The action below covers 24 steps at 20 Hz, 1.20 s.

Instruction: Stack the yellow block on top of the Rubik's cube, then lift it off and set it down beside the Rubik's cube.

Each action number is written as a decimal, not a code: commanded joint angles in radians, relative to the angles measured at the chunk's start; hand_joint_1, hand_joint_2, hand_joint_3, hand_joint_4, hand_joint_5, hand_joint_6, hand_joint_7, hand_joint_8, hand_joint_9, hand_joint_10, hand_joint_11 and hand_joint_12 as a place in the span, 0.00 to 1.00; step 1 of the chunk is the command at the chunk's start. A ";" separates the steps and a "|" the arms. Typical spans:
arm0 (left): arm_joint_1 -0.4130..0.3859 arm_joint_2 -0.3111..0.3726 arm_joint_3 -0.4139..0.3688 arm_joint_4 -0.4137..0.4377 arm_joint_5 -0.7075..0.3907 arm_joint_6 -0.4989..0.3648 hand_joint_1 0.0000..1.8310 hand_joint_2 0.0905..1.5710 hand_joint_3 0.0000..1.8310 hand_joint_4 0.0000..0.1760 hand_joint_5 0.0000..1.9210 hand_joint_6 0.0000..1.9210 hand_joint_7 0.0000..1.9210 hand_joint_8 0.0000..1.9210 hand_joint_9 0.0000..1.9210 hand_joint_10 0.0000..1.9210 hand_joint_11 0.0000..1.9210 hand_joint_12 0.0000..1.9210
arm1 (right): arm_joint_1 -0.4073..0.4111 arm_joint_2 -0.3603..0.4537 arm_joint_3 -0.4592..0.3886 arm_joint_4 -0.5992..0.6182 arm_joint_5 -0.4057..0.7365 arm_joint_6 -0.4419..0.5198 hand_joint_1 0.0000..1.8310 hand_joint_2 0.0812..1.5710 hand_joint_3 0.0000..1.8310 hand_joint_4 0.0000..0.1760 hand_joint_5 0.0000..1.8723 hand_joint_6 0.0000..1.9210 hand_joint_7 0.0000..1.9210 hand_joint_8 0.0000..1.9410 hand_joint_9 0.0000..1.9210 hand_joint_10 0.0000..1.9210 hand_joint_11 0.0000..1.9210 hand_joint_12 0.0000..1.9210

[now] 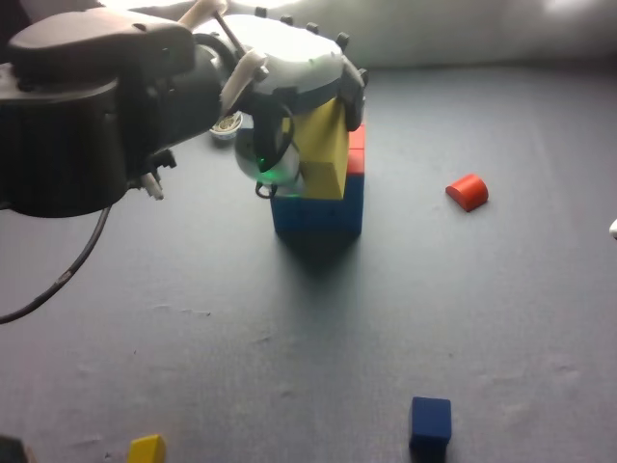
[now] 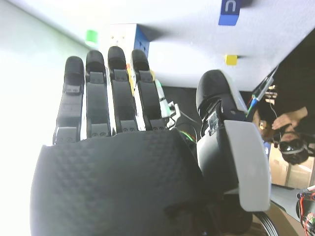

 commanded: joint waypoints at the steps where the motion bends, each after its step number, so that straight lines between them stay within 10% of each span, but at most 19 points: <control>1: -0.008 0.003 0.005 0.028 0.022 0.001 0.74 0.73 0.00 0.00 0.45 0.51 0.47 0.62 0.37 0.76 0.21 0.62 | 0.011 0.011 0.001 0.029 0.010 -0.001 0.00 0.84 0.00 0.00 0.15 0.00 0.15 0.00 0.12 0.00 0.00 0.22; 24: -0.004 0.039 0.149 0.058 0.129 0.002 0.74 0.74 0.00 0.00 0.44 0.53 0.44 0.66 0.35 0.79 0.19 0.64 | 0.011 0.012 0.001 0.029 0.010 -0.001 0.00 0.85 0.00 0.00 0.18 0.00 0.17 0.00 0.14 0.00 0.00 0.27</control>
